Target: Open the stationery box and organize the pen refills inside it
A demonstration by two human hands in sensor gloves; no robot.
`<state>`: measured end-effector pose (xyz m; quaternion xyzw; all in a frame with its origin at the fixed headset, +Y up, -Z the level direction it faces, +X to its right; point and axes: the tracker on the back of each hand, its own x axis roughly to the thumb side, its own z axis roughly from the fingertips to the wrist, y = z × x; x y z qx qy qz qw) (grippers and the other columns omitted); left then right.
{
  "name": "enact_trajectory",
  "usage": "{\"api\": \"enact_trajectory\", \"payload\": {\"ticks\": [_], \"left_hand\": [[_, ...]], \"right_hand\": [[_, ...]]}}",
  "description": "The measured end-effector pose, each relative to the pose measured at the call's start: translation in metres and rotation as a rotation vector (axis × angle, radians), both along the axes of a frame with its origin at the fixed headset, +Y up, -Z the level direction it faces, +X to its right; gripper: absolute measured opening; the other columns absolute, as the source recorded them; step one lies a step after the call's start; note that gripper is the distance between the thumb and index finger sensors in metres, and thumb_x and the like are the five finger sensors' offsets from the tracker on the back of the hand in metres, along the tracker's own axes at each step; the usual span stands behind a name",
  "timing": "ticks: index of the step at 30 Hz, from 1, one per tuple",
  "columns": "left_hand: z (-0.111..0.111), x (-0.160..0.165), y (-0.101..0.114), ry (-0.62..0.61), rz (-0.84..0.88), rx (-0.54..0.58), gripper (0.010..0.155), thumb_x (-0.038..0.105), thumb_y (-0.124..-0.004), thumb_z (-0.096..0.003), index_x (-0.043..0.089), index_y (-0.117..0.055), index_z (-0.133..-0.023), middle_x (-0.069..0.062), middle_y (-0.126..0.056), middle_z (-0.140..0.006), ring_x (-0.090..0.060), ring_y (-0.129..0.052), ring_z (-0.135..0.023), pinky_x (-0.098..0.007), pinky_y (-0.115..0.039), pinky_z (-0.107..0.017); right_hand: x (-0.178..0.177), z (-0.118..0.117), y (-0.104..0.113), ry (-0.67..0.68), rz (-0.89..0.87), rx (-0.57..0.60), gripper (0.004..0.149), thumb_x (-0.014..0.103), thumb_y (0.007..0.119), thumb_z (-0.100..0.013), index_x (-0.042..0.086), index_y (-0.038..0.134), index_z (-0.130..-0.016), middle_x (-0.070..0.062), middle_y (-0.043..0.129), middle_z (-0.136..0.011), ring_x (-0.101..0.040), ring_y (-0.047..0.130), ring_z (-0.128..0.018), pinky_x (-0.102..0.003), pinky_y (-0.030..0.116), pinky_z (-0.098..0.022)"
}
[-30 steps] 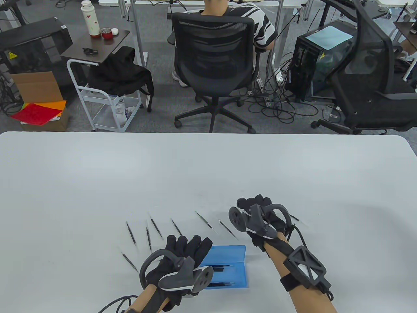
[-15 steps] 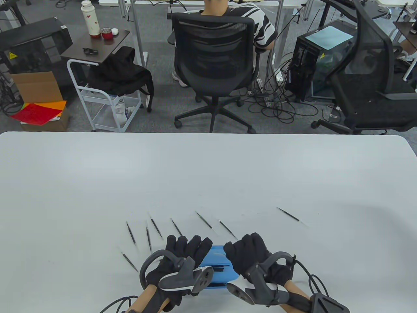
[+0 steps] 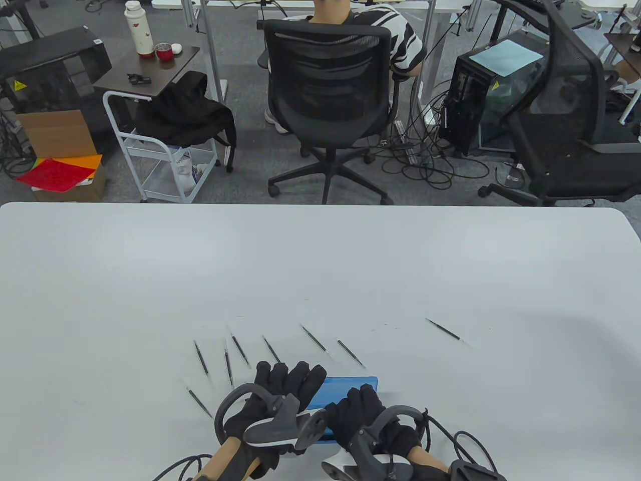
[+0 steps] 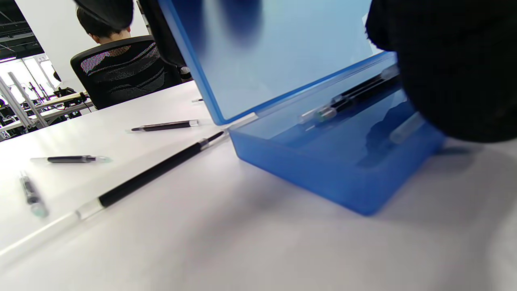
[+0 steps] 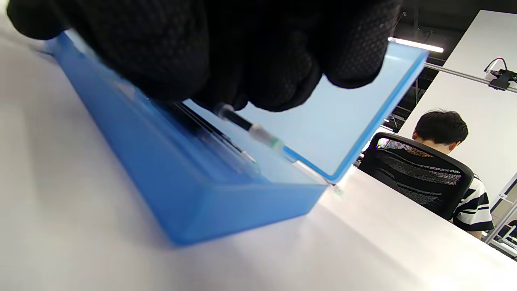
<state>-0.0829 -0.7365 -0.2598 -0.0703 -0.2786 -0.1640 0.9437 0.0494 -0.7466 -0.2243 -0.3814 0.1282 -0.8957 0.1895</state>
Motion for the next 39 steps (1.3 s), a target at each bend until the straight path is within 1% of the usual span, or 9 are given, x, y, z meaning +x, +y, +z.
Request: {"api": "enact_trajectory", "payload": {"ticks": [4,12,21,24,27,31,35,38,39], "left_hand": [[0.0,0.0,0.0,0.0,-0.001,0.001,0.133,0.07,-0.085,-0.0283,0.014,0.0,-0.114,-0.017,-0.026,-0.125,-0.051,-0.055,-0.109,-0.074,-0.045,-0.076],[0.0,0.0,0.0,0.0,-0.003,0.004,0.133,0.07,-0.085,-0.0284,0.014,0.0,-0.114,-0.017,-0.026,-0.125,-0.051,-0.056,-0.109,-0.074,-0.045,-0.075],[0.0,0.001,0.0,0.0,-0.003,0.004,0.133,0.07,-0.085,-0.0284,0.014,0.0,-0.114,-0.017,-0.026,-0.125,-0.051,-0.055,-0.109,-0.074,-0.045,-0.076],[0.0,0.001,0.0,0.0,-0.003,0.003,0.133,0.07,-0.085,-0.0283,0.014,0.0,-0.114,-0.017,-0.026,-0.125,-0.051,-0.056,-0.109,-0.074,-0.045,-0.075],[0.001,0.001,0.0,0.001,-0.005,0.004,0.133,0.07,-0.085,-0.0283,0.014,0.0,-0.114,-0.017,-0.026,-0.125,-0.051,-0.056,-0.109,-0.074,-0.045,-0.076],[0.001,0.001,0.0,0.0,-0.006,0.007,0.133,0.07,-0.085,-0.0284,0.014,0.0,-0.115,-0.017,-0.026,-0.125,-0.051,-0.056,-0.109,-0.074,-0.046,-0.075],[0.001,0.001,0.0,-0.001,-0.011,0.015,0.133,0.07,-0.085,-0.0285,0.013,0.0,-0.115,-0.017,-0.027,-0.125,-0.051,-0.056,-0.109,-0.074,-0.046,-0.075],[0.002,0.001,0.0,-0.003,-0.012,0.019,0.133,0.07,-0.085,-0.0285,0.014,-0.001,-0.115,-0.017,-0.027,-0.125,-0.051,-0.057,-0.109,-0.074,-0.046,-0.075],[0.002,0.001,0.0,-0.003,-0.012,0.02,0.133,0.07,-0.085,-0.0285,0.013,-0.001,-0.115,-0.017,-0.028,-0.125,-0.051,-0.057,-0.108,-0.074,-0.046,-0.075]], "right_hand": [[-0.001,-0.002,-0.006,-0.003,0.018,0.002,0.055,0.032,0.088,-0.041,0.021,0.077,-0.094,0.002,0.101,-0.075,-0.028,0.099,-0.068,-0.055,0.079,-0.065],[-0.001,-0.002,-0.006,-0.002,0.005,0.003,0.055,0.032,0.088,-0.042,0.022,0.076,-0.094,0.002,0.101,-0.077,-0.027,0.099,-0.069,-0.055,0.079,-0.065],[0.002,-0.001,0.008,-0.015,-0.046,-0.015,0.054,0.032,0.088,-0.042,0.022,0.077,-0.094,0.002,0.101,-0.076,-0.027,0.099,-0.068,-0.054,0.08,-0.065],[0.004,0.0,0.019,-0.008,-0.075,-0.03,0.053,0.032,0.088,-0.042,0.023,0.078,-0.093,0.002,0.102,-0.075,-0.027,0.099,-0.068,-0.054,0.08,-0.065],[0.004,0.003,0.038,0.006,-0.138,-0.04,0.053,0.032,0.088,-0.042,0.023,0.078,-0.093,0.002,0.102,-0.075,-0.027,0.1,-0.068,-0.054,0.08,-0.065],[0.003,-0.001,0.071,-0.001,-0.189,0.008,0.053,0.032,0.088,-0.042,0.022,0.079,-0.093,0.002,0.102,-0.075,-0.027,0.1,-0.068,-0.054,0.08,-0.065],[0.006,-0.022,0.093,-0.059,-0.21,0.017,0.052,0.032,0.088,-0.042,0.022,0.079,-0.093,0.002,0.102,-0.074,-0.027,0.1,-0.068,-0.055,0.08,-0.065],[0.01,-0.046,0.098,-0.117,-0.218,-0.013,0.052,0.032,0.088,-0.042,0.022,0.079,-0.093,0.002,0.102,-0.074,-0.028,0.099,-0.068,-0.055,0.079,-0.065],[0.011,-0.05,0.098,-0.125,-0.218,-0.018,0.052,0.032,0.088,-0.042,0.023,0.079,-0.093,0.002,0.102,-0.074,-0.028,0.099,-0.068,-0.055,0.079,-0.066]]}}
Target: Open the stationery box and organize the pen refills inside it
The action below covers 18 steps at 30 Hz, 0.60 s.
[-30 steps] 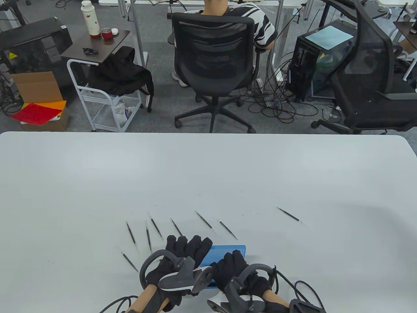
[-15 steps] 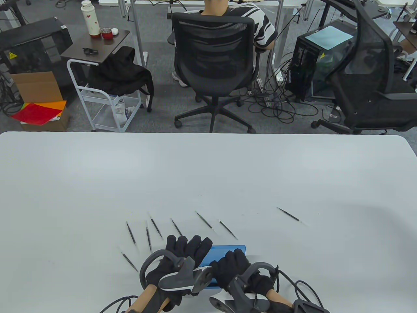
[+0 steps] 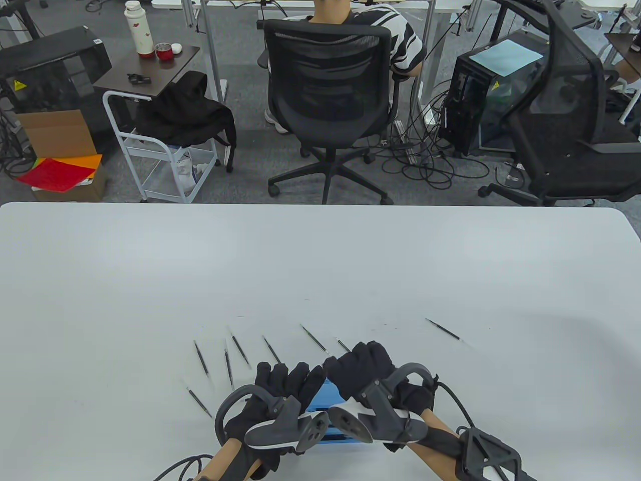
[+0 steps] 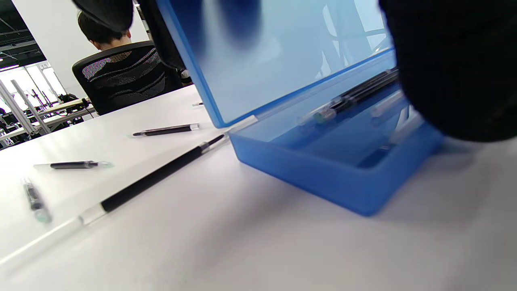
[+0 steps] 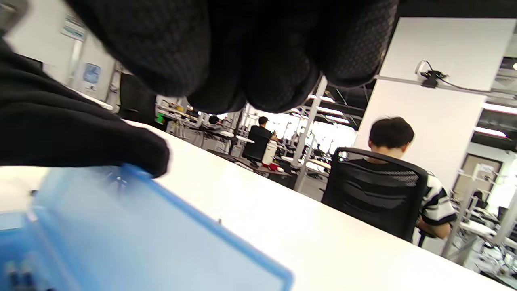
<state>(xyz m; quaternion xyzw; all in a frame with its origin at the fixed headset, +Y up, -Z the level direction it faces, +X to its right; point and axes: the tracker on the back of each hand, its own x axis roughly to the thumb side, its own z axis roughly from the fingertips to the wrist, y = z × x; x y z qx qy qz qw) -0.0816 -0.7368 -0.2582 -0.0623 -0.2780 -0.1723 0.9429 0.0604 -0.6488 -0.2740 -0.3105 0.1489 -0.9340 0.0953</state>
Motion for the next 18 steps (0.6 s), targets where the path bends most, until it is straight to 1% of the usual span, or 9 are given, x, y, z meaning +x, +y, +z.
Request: {"api": "enact_trajectory", "payload": {"ticks": [2,5,7,11,14,18], "left_hand": [[0.0,0.0,0.0,-0.001,-0.001,0.002,0.133,0.07,-0.085,-0.0285,0.013,-0.001,-0.115,-0.017,-0.028,-0.125,-0.051,-0.058,-0.108,-0.073,-0.047,-0.075],[0.0,0.0,0.0,-0.002,-0.004,0.007,0.133,0.07,-0.085,-0.0284,0.013,-0.002,-0.115,-0.017,-0.029,-0.125,-0.05,-0.059,-0.108,-0.073,-0.047,-0.075],[0.001,0.001,0.0,-0.002,-0.007,0.011,0.133,0.07,-0.085,-0.0284,0.013,-0.002,-0.115,-0.016,-0.03,-0.125,-0.05,-0.06,-0.108,-0.073,-0.047,-0.075],[0.003,0.002,0.001,-0.003,-0.021,0.032,0.133,0.07,-0.085,-0.0282,0.013,-0.003,-0.116,-0.015,-0.034,-0.124,-0.049,-0.063,-0.107,-0.073,-0.049,-0.075],[0.004,0.003,0.001,-0.005,-0.025,0.041,0.132,0.069,-0.085,-0.0283,0.013,-0.003,-0.116,-0.015,-0.035,-0.124,-0.048,-0.064,-0.106,-0.072,-0.049,-0.075],[0.004,0.003,0.0,-0.009,-0.02,0.039,0.132,0.069,-0.085,-0.0284,0.013,-0.003,-0.116,-0.014,-0.035,-0.124,-0.048,-0.064,-0.106,-0.072,-0.049,-0.076]], "right_hand": [[0.003,-0.021,-0.003,-0.046,0.007,-0.035,0.052,0.032,0.088,-0.042,0.023,0.079,-0.092,0.002,0.102,-0.075,-0.028,0.099,-0.068,-0.055,0.079,-0.066],[0.006,-0.043,-0.008,-0.09,0.019,-0.066,0.052,0.031,0.088,-0.042,0.023,0.079,-0.093,0.002,0.102,-0.075,-0.027,0.099,-0.069,-0.055,0.079,-0.066],[0.008,-0.062,-0.015,-0.109,0.025,-0.114,0.052,0.032,0.088,-0.042,0.024,0.079,-0.092,0.002,0.102,-0.075,-0.027,0.099,-0.069,-0.055,0.079,-0.067],[0.009,-0.09,-0.03,-0.142,0.03,-0.186,0.051,0.031,0.088,-0.042,0.024,0.079,-0.092,0.002,0.102,-0.075,-0.027,0.099,-0.07,-0.055,0.078,-0.067],[0.007,-0.106,-0.044,-0.155,0.047,-0.227,0.052,0.032,0.088,-0.042,0.024,0.079,-0.093,0.002,0.102,-0.076,-0.027,0.099,-0.071,-0.055,0.078,-0.068],[0.003,-0.118,-0.06,-0.145,0.059,-0.305,0.055,0.036,0.089,-0.04,0.025,0.078,-0.093,0.002,0.102,-0.077,-0.028,0.098,-0.072,-0.055,0.077,-0.069]]}}
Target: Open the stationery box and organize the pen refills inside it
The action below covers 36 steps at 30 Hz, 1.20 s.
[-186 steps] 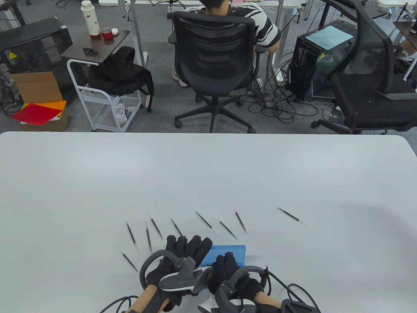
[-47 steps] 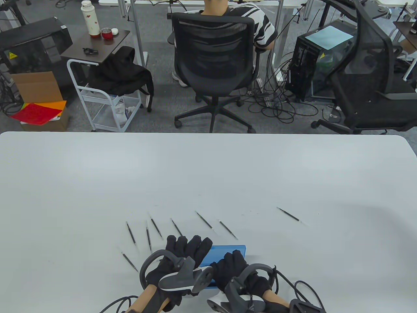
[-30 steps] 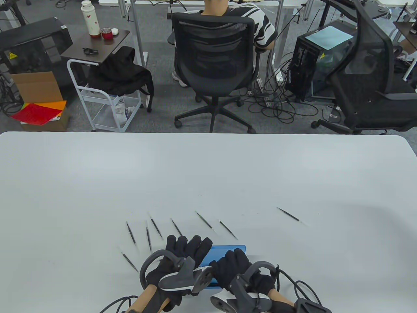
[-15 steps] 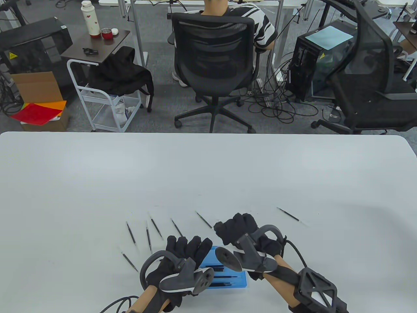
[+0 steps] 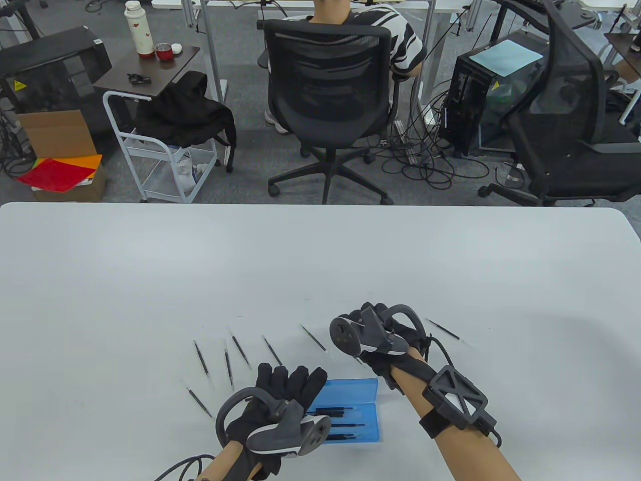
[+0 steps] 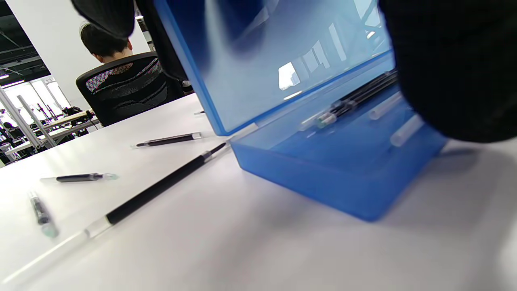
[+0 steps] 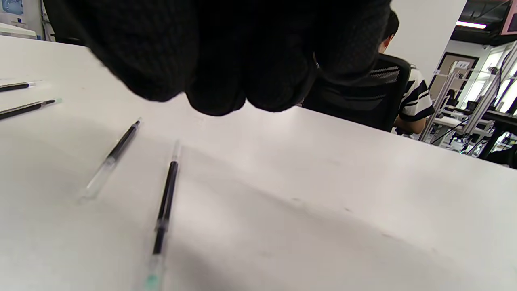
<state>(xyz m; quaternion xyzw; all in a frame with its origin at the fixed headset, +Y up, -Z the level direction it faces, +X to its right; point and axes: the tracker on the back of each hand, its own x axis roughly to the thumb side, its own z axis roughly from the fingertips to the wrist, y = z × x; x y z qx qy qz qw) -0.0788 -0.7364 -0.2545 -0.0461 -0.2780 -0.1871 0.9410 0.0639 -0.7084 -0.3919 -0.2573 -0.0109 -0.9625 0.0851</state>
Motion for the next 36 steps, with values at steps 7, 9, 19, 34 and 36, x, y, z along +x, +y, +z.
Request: {"api": "enact_trajectory", "payload": {"ticks": [7,9,19,34,36], "left_hand": [[0.0,0.0,0.0,-0.002,0.002,-0.002,0.132,0.069,-0.085,-0.0284,0.014,-0.003,-0.116,-0.014,-0.035,-0.124,-0.048,-0.063,-0.107,-0.072,-0.049,-0.076],[0.001,0.0,0.0,-0.002,0.001,-0.003,0.132,0.069,-0.085,-0.0285,0.014,-0.003,-0.116,-0.015,-0.034,-0.124,-0.048,-0.063,-0.107,-0.073,-0.049,-0.076],[0.0,0.0,0.0,-0.002,0.002,-0.005,0.132,0.069,-0.085,-0.0284,0.013,-0.003,-0.116,-0.015,-0.034,-0.124,-0.048,-0.063,-0.107,-0.073,-0.049,-0.076],[0.0,0.0,0.0,-0.001,0.003,-0.007,0.132,0.069,-0.085,-0.0285,0.014,-0.002,-0.116,-0.015,-0.034,-0.124,-0.048,-0.063,-0.107,-0.073,-0.049,-0.076],[0.0,0.0,0.0,-0.001,0.004,-0.009,0.132,0.069,-0.085,-0.0285,0.014,-0.002,-0.116,-0.015,-0.034,-0.124,-0.048,-0.063,-0.107,-0.073,-0.049,-0.076]], "right_hand": [[-0.003,-0.012,-0.024,0.003,0.026,-0.064,0.061,0.041,0.09,-0.037,0.025,0.077,-0.094,0.002,0.102,-0.078,-0.028,0.098,-0.073,-0.055,0.076,-0.069],[-0.003,-0.014,-0.029,-0.003,0.036,-0.068,0.06,0.041,0.09,-0.037,0.026,0.077,-0.094,0.002,0.103,-0.078,-0.027,0.099,-0.073,-0.055,0.076,-0.069],[-0.006,-0.018,-0.036,-0.026,0.033,-0.043,0.058,0.04,0.09,-0.038,0.026,0.079,-0.093,0.003,0.104,-0.077,-0.027,0.1,-0.071,-0.055,0.077,-0.068],[-0.012,-0.02,-0.038,-0.082,0.05,0.002,0.055,0.033,0.093,-0.038,0.023,0.082,-0.09,0.004,0.106,-0.072,-0.025,0.104,-0.066,-0.054,0.083,-0.064],[-0.012,-0.02,-0.037,-0.083,0.048,0.01,0.054,0.033,0.093,-0.038,0.023,0.082,-0.09,0.004,0.106,-0.071,-0.025,0.105,-0.065,-0.054,0.083,-0.063]]}}
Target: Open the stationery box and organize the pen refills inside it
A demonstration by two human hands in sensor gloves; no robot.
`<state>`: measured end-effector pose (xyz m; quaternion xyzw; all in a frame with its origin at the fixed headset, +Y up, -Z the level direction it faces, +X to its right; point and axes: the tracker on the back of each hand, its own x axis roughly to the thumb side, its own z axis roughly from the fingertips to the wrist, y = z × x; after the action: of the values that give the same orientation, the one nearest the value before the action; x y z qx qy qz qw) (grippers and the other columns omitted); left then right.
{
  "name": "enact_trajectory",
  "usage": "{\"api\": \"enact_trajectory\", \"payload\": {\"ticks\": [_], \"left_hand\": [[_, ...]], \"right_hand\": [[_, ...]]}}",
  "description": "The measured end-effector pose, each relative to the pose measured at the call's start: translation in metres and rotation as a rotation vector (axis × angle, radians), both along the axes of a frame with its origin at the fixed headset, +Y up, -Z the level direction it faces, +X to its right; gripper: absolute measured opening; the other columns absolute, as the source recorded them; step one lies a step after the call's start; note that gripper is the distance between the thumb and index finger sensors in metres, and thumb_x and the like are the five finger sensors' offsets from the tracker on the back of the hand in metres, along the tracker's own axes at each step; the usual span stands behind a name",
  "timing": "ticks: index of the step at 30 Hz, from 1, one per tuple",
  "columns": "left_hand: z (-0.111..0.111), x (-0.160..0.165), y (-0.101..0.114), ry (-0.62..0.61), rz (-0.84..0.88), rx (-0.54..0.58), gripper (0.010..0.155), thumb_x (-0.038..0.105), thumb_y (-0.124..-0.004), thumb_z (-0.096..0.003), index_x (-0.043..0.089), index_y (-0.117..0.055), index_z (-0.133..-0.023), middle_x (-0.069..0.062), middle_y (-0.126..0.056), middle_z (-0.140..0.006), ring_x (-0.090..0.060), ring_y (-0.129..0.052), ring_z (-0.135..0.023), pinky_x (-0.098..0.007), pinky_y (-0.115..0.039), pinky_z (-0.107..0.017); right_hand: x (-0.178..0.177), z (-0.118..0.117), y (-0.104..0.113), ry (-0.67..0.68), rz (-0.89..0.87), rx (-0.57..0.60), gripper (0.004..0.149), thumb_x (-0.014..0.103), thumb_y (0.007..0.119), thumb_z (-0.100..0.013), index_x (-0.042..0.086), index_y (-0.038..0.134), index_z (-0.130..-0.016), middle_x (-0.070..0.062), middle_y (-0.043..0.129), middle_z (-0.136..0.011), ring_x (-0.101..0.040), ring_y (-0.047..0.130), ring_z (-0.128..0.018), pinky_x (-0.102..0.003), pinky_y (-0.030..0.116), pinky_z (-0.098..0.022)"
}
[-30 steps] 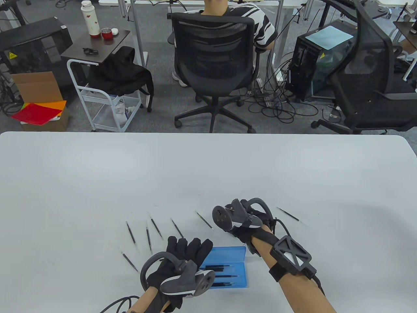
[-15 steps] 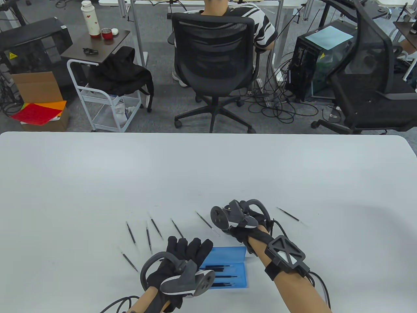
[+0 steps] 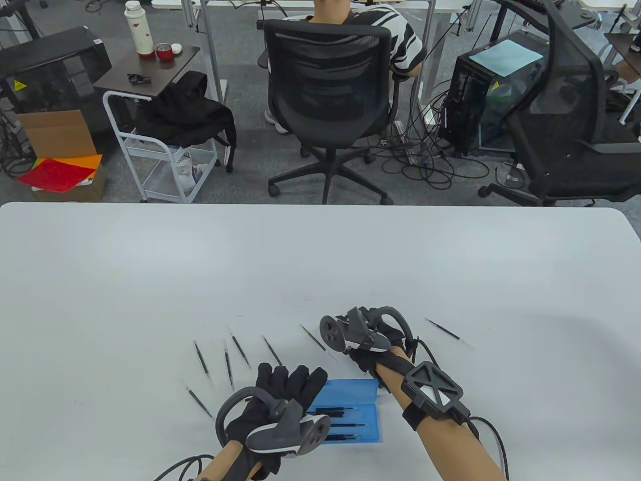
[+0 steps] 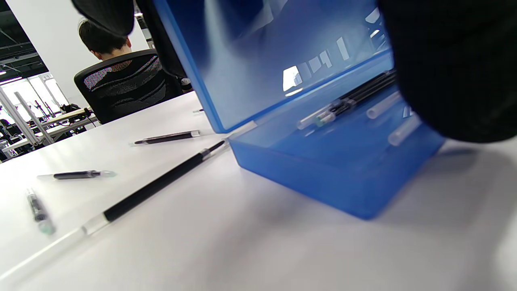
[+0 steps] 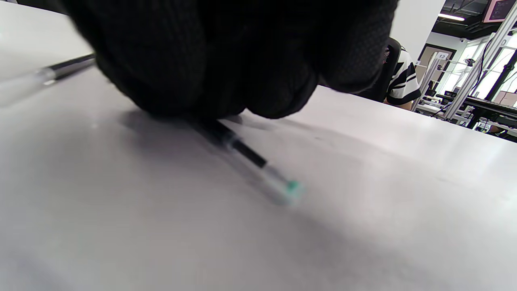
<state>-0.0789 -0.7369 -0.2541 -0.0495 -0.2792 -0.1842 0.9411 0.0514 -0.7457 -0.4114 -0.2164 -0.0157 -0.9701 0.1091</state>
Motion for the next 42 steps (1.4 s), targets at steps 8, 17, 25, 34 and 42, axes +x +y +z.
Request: {"api": "enact_trajectory", "payload": {"ticks": [8,17,25,34,42], "left_hand": [[0.0,0.0,0.0,0.001,0.002,-0.002,0.133,0.069,-0.085,-0.0284,0.014,-0.002,-0.116,-0.015,-0.033,-0.124,-0.048,-0.062,-0.107,-0.073,-0.048,-0.076],[-0.001,0.0,0.0,0.001,0.004,-0.005,0.133,0.069,-0.085,-0.0284,0.014,-0.002,-0.116,-0.015,-0.033,-0.124,-0.048,-0.062,-0.107,-0.073,-0.048,-0.076],[-0.001,-0.001,0.0,0.002,0.004,-0.008,0.133,0.069,-0.085,-0.0283,0.014,-0.002,-0.116,-0.015,-0.032,-0.124,-0.048,-0.062,-0.107,-0.073,-0.048,-0.076],[-0.001,-0.001,0.0,0.007,0.002,-0.01,0.133,0.069,-0.085,-0.0282,0.014,-0.001,-0.115,-0.015,-0.032,-0.124,-0.049,-0.061,-0.107,-0.073,-0.048,-0.076],[-0.002,-0.001,0.0,0.011,0.007,-0.017,0.133,0.069,-0.085,-0.0277,0.014,-0.001,-0.115,-0.014,-0.031,-0.125,-0.048,-0.061,-0.108,-0.073,-0.048,-0.076]], "right_hand": [[-0.003,0.001,-0.001,0.014,0.031,0.032,0.056,0.034,0.096,-0.036,0.022,0.082,-0.089,0.005,0.106,-0.068,-0.025,0.104,-0.063,-0.054,0.084,-0.063],[0.018,0.007,0.028,0.056,-0.046,0.105,0.057,0.034,0.095,-0.036,0.02,0.08,-0.09,0.003,0.104,-0.071,-0.026,0.102,-0.064,-0.055,0.082,-0.064],[0.029,0.068,0.085,0.195,-0.119,0.223,0.058,0.034,0.095,-0.037,0.02,0.079,-0.091,0.001,0.103,-0.072,-0.027,0.101,-0.065,-0.055,0.081,-0.064],[0.034,0.155,0.086,0.325,-0.117,0.29,0.058,0.033,0.094,-0.038,0.019,0.079,-0.092,0.001,0.103,-0.072,-0.027,0.101,-0.065,-0.055,0.082,-0.064],[0.035,0.18,0.061,0.356,-0.129,0.268,0.058,0.034,0.094,-0.038,0.019,0.079,-0.092,0.001,0.103,-0.072,-0.028,0.101,-0.065,-0.055,0.082,-0.063]]}}
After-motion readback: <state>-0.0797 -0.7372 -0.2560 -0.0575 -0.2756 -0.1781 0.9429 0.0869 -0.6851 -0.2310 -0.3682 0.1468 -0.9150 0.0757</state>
